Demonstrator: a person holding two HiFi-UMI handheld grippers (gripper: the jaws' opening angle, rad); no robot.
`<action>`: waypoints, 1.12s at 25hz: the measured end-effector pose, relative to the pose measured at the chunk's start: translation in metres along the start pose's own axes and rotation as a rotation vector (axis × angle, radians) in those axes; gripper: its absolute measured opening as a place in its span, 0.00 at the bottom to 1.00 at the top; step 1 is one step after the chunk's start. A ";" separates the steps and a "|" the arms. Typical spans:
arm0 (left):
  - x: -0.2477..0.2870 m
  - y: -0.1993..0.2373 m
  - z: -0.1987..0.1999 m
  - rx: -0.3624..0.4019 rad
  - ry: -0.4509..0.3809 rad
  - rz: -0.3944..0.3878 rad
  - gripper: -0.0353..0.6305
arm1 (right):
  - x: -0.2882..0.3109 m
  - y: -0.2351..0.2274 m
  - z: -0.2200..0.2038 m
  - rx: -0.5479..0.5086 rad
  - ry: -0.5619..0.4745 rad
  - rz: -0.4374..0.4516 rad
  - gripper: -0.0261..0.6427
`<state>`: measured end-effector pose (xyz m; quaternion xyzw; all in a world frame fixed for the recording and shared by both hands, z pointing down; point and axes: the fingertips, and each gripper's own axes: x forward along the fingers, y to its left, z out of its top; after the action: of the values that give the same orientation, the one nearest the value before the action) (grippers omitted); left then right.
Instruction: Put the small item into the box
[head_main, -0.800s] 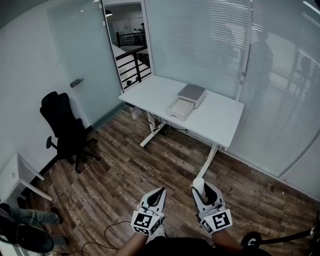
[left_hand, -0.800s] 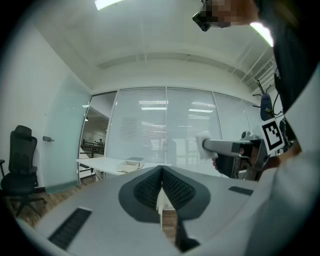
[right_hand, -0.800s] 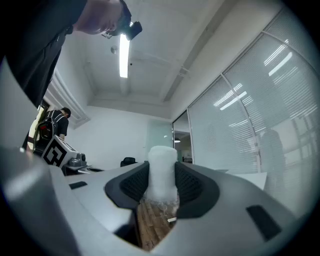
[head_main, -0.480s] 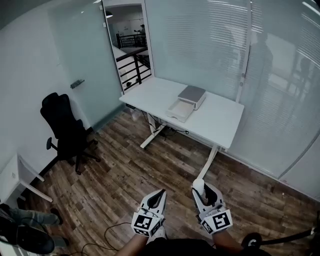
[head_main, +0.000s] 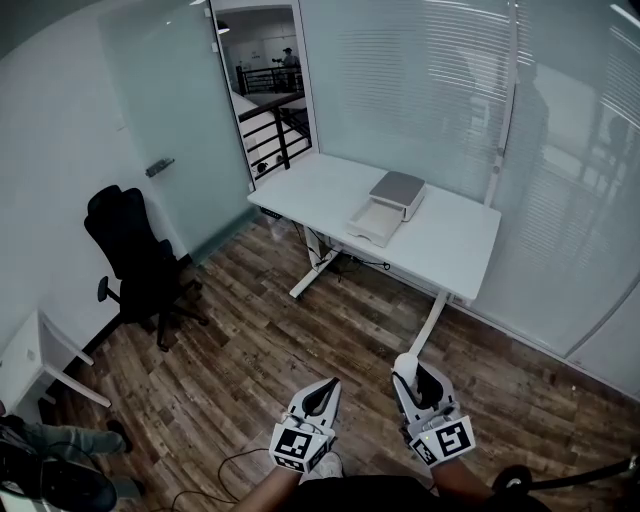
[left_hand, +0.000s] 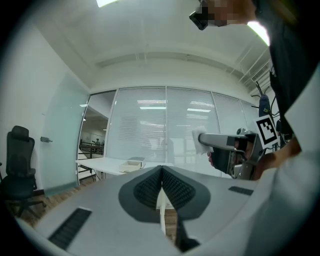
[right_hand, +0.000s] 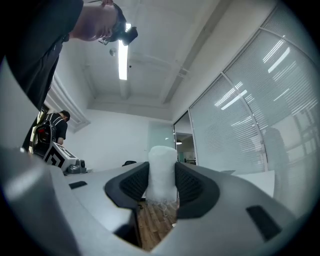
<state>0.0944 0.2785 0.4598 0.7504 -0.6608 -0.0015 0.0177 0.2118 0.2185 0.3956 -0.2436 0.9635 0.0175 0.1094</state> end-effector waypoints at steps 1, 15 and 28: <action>0.001 0.006 0.000 0.000 -0.001 -0.004 0.07 | 0.006 0.003 -0.002 -0.004 0.003 0.006 0.28; 0.002 0.097 -0.007 -0.017 0.016 -0.061 0.07 | 0.098 0.026 -0.020 -0.103 0.075 0.010 0.28; 0.051 0.164 -0.009 -0.013 0.032 -0.008 0.07 | 0.158 -0.012 -0.040 -0.084 0.113 0.010 0.28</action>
<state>-0.0612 0.2076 0.4746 0.7529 -0.6573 0.0062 0.0331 0.0740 0.1307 0.4002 -0.2438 0.9678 0.0448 0.0445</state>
